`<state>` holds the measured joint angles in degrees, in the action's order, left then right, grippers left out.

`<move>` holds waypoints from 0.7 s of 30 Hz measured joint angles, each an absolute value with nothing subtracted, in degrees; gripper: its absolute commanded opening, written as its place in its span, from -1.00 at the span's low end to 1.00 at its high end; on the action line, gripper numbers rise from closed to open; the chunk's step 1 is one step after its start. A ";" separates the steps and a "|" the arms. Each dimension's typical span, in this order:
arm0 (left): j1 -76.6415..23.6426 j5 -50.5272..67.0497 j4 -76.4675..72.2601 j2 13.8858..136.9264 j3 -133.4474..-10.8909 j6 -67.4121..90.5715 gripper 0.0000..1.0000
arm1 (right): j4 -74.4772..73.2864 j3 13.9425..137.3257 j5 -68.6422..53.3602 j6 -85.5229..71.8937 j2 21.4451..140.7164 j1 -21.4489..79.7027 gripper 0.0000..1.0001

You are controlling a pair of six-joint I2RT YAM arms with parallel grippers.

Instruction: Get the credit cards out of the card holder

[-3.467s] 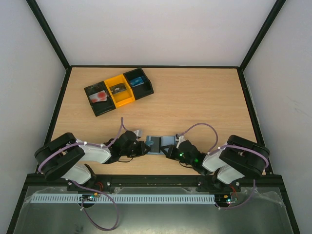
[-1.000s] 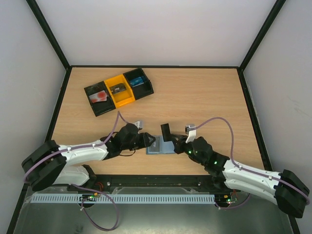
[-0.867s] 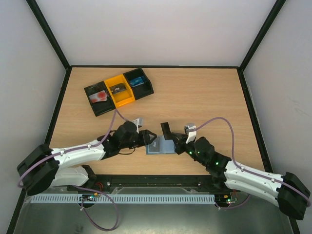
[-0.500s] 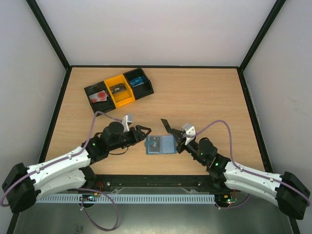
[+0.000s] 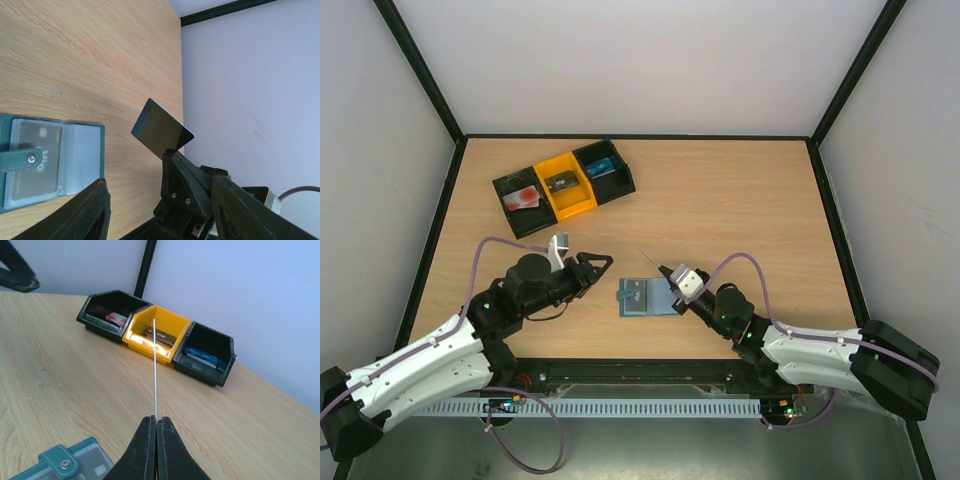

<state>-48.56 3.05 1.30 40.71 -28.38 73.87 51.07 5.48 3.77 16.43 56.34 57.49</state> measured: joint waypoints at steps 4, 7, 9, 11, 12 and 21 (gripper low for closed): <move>-48.45 4.38 2.13 40.25 -28.80 73.78 0.13 | 52.73 5.85 4.86 23.75 58.08 59.53 -0.95; -48.42 6.52 1.93 40.53 -28.88 73.97 0.11 | 53.54 6.26 6.39 29.04 59.83 61.30 -0.95; -48.29 7.68 1.50 40.93 -28.88 74.17 0.11 | 54.15 6.31 7.77 32.40 61.06 62.70 -0.95; -48.29 9.15 0.58 41.52 -28.88 74.43 0.10 | 54.63 6.33 8.91 34.98 62.06 63.92 -0.95; -48.29 10.09 0.03 41.85 -28.88 74.74 0.09 | 54.85 6.35 9.58 36.51 62.57 64.66 -0.95; -48.18 15.20 -5.52 43.48 -27.14 76.97 0.06 | 57.80 8.10 15.09 44.60 65.32 69.78 -0.95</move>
